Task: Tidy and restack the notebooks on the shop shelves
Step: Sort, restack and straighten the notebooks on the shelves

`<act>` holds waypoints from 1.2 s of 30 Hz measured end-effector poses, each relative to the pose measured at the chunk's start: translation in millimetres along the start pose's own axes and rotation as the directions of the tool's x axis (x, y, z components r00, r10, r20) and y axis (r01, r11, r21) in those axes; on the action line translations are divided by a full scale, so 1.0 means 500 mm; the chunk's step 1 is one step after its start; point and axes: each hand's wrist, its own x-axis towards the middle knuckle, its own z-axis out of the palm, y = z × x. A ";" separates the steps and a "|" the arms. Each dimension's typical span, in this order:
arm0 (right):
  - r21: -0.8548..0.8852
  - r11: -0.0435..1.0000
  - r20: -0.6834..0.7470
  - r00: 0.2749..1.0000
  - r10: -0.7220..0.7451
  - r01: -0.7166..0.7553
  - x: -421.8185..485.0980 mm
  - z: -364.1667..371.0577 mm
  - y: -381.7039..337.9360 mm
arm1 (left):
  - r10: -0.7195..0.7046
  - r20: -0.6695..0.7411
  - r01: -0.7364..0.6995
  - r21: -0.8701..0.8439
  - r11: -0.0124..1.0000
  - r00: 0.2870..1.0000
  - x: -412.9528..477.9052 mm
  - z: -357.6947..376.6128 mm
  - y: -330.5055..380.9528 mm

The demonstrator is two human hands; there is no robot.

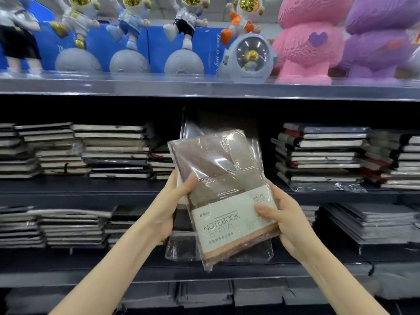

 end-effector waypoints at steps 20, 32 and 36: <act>-0.231 0.962 -0.367 0.929 0.054 -0.147 -0.363 -0.517 -0.197 | 0.037 0.400 0.008 -0.111 0.994 0.916 -0.067 0.604 -0.039; -0.226 0.958 -0.461 0.886 0.052 -0.174 -0.371 -0.807 -0.255 | -0.035 0.375 0.102 -0.159 0.982 0.926 0.041 0.886 -0.071; -0.219 0.961 -0.472 0.880 0.050 -0.172 -0.353 -0.903 -0.275 | -0.016 0.328 0.063 -0.133 0.989 0.944 0.087 0.950 -0.086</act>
